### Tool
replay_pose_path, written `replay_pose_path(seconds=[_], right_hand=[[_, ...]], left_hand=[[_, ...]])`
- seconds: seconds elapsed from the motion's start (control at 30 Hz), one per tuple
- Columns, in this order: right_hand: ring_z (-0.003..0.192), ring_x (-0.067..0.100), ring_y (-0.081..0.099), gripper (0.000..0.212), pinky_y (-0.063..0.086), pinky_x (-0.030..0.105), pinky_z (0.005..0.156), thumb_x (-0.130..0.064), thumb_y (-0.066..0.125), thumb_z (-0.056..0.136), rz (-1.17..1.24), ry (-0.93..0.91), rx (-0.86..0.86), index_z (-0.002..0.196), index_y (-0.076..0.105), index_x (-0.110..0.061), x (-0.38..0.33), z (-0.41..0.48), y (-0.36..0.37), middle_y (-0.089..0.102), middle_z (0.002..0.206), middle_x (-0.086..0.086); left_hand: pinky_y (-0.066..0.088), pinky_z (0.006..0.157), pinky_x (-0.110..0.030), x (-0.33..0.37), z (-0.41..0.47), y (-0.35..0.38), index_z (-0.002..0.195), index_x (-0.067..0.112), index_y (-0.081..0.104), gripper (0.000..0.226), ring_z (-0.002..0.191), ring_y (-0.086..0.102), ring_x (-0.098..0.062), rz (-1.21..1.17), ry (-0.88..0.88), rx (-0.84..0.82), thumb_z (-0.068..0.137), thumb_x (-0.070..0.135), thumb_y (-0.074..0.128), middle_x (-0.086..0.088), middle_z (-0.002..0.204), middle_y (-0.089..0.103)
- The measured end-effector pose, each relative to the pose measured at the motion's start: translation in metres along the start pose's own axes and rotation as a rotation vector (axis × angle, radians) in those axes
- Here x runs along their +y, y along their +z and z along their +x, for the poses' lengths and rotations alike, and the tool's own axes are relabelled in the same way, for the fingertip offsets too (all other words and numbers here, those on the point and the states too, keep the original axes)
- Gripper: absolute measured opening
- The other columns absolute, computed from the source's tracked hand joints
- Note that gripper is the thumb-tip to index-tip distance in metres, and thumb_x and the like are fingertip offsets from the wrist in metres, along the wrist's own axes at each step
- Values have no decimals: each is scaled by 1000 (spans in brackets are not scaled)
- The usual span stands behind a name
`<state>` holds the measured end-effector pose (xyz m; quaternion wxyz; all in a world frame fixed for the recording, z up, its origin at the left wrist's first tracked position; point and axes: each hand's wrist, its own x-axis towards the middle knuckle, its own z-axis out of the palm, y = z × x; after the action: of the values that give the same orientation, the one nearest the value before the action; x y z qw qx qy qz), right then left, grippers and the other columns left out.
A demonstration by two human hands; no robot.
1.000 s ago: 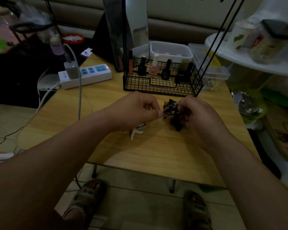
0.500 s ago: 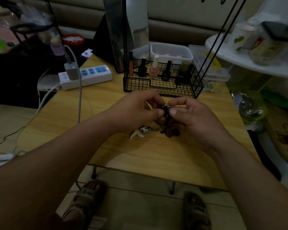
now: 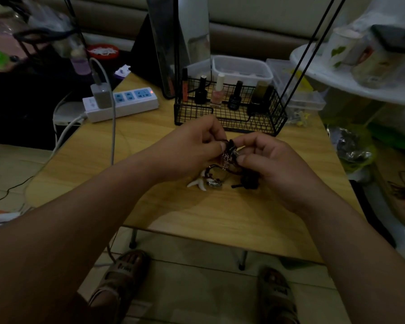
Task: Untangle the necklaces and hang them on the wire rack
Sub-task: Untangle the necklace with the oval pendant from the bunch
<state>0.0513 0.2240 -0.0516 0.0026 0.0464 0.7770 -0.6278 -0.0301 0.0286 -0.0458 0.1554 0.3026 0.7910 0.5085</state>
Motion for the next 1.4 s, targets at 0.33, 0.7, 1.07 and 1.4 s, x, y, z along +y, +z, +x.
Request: replay_pose_path(seconds=[0.33, 0.7, 1.07, 1.4], right_hand=[[85, 16, 69, 15, 55, 38, 83, -6, 72, 93, 6, -77, 24, 100, 70, -19, 0, 0, 2, 73, 85, -2], [89, 31, 62, 19, 53, 43, 76, 0, 55, 97, 253, 114, -48, 114, 60, -6, -2, 3, 9, 68, 102, 17], [89, 27, 69, 8, 54, 51, 90, -9, 71, 93, 10, 41, 13, 96, 72, -16, -4, 1, -3, 74, 92, 9], [94, 32, 66, 15, 49, 52, 91, -16, 76, 78, 147, 31, -33, 85, 63, -19, -4, -1, -2, 67, 94, 14]], left_hand=[[60, 83, -38, 4, 0, 0, 119, 16, 64, 22, 98, 73, -22, -105, -12, -38, 102, 3, 56, -10, 106, 74], [57, 69, -26, 2, 3, 4, 106, 15, 65, 7, 78, 66, -10, -15, 19, 77, 103, 11, 61, -5, 93, 70], [57, 84, -54, 3, 4, 0, 99, 19, 70, 7, 79, 62, -18, 39, -26, 62, 102, 22, 64, -7, 89, 69], [59, 95, -47, 5, 5, 5, 100, 12, 61, 7, 86, 65, -20, -310, -115, 68, 105, 12, 57, -10, 92, 65]])
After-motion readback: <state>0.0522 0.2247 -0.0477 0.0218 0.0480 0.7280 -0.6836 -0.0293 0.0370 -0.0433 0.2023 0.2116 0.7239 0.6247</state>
